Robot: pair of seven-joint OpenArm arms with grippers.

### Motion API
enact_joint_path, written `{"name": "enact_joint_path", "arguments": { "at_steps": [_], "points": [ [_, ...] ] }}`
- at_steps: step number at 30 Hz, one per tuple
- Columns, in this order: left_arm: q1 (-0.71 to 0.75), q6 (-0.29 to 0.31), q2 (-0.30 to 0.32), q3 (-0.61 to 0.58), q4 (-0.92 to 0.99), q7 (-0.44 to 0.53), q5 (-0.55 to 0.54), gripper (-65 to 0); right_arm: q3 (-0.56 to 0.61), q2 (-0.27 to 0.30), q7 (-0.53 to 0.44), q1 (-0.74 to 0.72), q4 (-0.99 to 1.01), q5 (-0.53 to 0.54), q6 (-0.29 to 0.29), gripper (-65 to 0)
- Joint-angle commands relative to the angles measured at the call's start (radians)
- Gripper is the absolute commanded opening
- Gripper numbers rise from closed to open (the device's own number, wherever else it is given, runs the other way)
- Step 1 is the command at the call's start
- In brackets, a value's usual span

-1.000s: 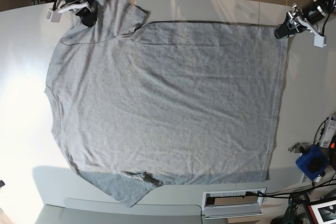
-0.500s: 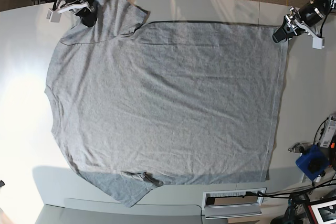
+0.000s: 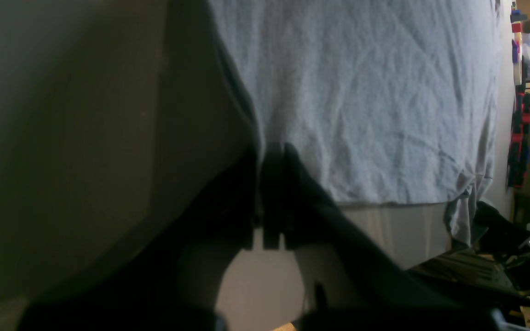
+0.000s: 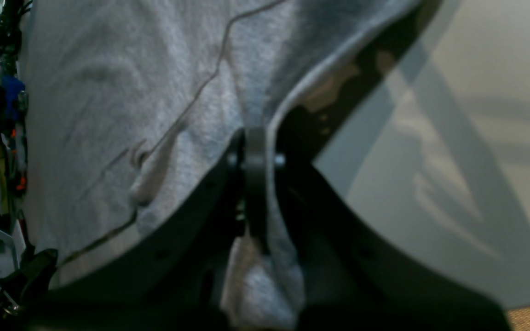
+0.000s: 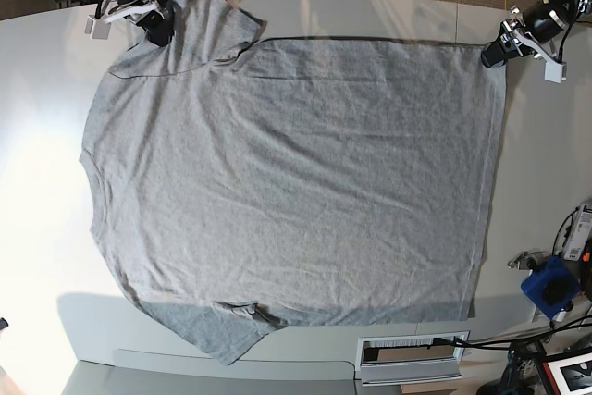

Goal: Fold the T-shirt properly
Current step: 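Lift both shoulder corners and pull the shirt toward the robot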

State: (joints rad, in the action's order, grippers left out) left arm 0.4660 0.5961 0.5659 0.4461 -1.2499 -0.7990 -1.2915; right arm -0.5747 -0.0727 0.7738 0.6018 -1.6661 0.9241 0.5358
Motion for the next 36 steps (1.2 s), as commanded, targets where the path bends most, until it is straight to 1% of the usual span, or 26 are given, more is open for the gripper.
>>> {"name": "enact_joint_path", "arguments": {
  "at_steps": [1, 3, 4, 6, 7, 9, 13, 15, 18, 20, 21, 24, 28, 31, 36],
  "points": [
    [0.006, 0.0, 0.021, 0.006, -0.008, 0.007, -0.023, -65.0, -0.003, 0.003, 0.005, 0.011, -0.008, 0.002, 0.004, -65.0],
    [0.01, 0.01, 0.021, 0.006, -0.008, 0.007, -0.067, -65.0, -0.003, 0.003, 0.006, 0.011, -0.008, 0.002, 0.004, -65.0],
    [0.017, 0.03, 0.021, 0.006, -0.008, 0.008, -0.091, -65.0, -0.003, 0.003, 0.007, 0.011, -0.008, 0.002, 0.004, -65.0],
    [0.031, 0.098, 0.021, 0.006, -0.008, 0.011, -0.138, -65.0, -0.003, 0.003, 0.008, 0.011, -0.008, 0.002, 0.004, -65.0],
    [0.039, 0.102, 0.021, 0.006, -0.008, 0.014, -0.161, -65.0, -0.003, 0.003, 0.008, 0.011, -0.008, 0.002, 0.005, -65.0],
    [0.053, 0.102, 0.02, 0.006, -0.008, 0.014, -0.192, -65.0, -0.003, 0.003, 0.008, 0.011, -0.008, 0.002, 0.015, -65.0],
    [0.067, 0.102, 0.016, 0.006, -0.008, 0.013, -0.192, -65.0, -0.003, 0.003, 0.012, 0.014, -0.008, 0.007, 0.032, -65.0],
    [0.069, 0.102, 0.016, 0.006, -0.008, 0.014, -0.163, -65.0, -0.003, 0.003, 0.015, 0.014, -0.008, 0.006, 0.032, -65.0],
    [0.075, 0.102, 0.016, 0.006, -0.008, 0.014, -0.159, -65.0, -0.003, 0.003, 0.019, 0.029, -0.01, 0.014, 0.032, -65.0],
    [0.081, 0.102, 0.016, 0.006, -0.008, 0.013, -0.159, -65.0, -0.01, 0.003, 0.034, 0.039, -0.01, 0.04, 0.033, -65.0],
    [0.086, 0.102, 0.016, 0.006, -0.008, 0.011, -0.159, -65.0, -0.018, 0.003, 0.041, 0.044, -0.01, 0.05, 0.034, -65.0],
    [0.106, 0.102, 0.016, 0.006, -0.008, 0.01, -0.159, -65.0, -0.059, 0.003, 0.051, 0.053, -0.01, 0.07, 0.073, -65.0],
    [0.142, 0.102, 0.016, 0.006, -0.008, 0.01, -0.16, -65.0, -0.133, 0.004, 0.081, 0.071, -0.01, 0.129, 0.089, -65.0],
    [0.165, 0.102, 0.016, 0.006, -0.008, 0.011, -0.16, -65.0, -0.182, 0.004, 0.097, 0.089, -0.01, 0.178, 0.123, -65.0],
    [0.166, 0.102, 0.016, 0.02, -0.008, 0.008, -0.16, -65.0, -0.221, 0.004, 0.136, 0.116, -0.01, 0.251, 0.156, -65.0]
  ]
}}
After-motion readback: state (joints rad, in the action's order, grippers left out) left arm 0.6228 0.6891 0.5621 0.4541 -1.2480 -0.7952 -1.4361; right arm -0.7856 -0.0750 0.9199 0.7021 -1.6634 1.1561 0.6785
